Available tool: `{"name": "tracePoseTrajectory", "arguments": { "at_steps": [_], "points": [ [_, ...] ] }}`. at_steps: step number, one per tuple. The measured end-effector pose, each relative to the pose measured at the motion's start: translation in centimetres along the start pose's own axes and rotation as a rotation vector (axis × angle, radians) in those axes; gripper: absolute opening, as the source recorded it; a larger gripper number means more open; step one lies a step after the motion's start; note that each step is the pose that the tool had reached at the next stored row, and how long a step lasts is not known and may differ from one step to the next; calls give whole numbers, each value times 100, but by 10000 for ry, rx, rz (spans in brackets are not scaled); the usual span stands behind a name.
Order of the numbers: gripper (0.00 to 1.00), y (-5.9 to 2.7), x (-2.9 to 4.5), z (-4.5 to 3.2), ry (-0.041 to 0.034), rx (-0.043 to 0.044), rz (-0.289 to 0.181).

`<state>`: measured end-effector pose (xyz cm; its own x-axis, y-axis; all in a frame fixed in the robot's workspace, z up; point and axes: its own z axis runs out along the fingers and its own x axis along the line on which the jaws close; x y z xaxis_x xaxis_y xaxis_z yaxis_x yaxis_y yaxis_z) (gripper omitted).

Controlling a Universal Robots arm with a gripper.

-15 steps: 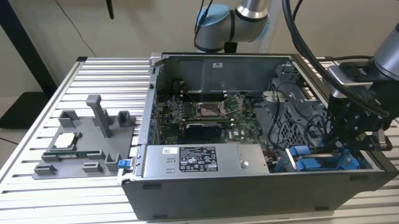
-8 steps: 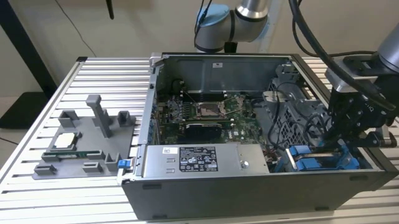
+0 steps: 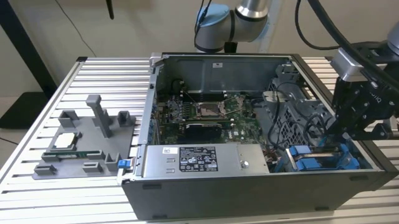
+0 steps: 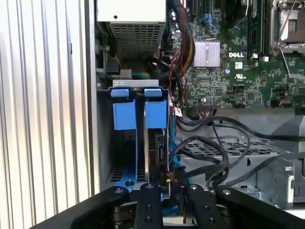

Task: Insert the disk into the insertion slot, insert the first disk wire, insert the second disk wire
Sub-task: 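Insert the first disk wire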

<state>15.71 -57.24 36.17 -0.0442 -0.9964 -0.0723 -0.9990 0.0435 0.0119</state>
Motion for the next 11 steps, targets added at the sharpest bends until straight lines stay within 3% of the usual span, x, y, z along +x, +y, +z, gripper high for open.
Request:
{"name": "tracePoseTrajectory", "arguments": {
  "at_steps": [7, 11],
  "points": [
    [100, 12, -35, -76, 0, 0, 1],
    [100, 14, -35, -77, -2, 0, 1]
  ]
}}
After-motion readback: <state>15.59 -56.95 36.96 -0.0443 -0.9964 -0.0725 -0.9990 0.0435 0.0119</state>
